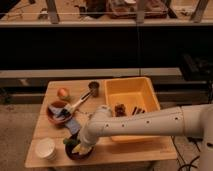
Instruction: Place banana in red bowl
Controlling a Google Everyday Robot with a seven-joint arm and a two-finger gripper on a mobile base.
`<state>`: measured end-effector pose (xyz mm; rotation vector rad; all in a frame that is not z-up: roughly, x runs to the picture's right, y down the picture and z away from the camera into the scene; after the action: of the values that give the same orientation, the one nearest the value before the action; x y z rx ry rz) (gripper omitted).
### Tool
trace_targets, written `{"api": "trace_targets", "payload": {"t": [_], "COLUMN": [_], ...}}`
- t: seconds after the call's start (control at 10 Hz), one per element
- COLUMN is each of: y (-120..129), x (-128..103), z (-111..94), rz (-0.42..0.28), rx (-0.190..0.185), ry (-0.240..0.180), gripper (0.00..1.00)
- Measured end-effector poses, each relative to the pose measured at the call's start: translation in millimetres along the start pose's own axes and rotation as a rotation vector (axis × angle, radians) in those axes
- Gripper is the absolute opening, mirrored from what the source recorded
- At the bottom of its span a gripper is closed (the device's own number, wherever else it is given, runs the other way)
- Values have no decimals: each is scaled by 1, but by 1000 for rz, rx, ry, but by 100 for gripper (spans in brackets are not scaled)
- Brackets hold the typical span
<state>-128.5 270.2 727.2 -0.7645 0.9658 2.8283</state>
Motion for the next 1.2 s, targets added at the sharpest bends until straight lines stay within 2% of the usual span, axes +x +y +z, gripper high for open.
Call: {"api": "trace_targets", "payload": {"t": [0.2, 0.5, 0.6, 0.9, 1.2], "y": [0, -2, -3, -4, 7], "x": [2, 4, 4, 3, 5], "z": [2, 3, 3, -4, -41], "rz": [-16, -44, -50, -53, -24], "rx": [6, 23, 27, 23, -23], "ry": [-3, -12, -15, -20, -18], "gripper": [39, 9, 5, 4, 4]}}
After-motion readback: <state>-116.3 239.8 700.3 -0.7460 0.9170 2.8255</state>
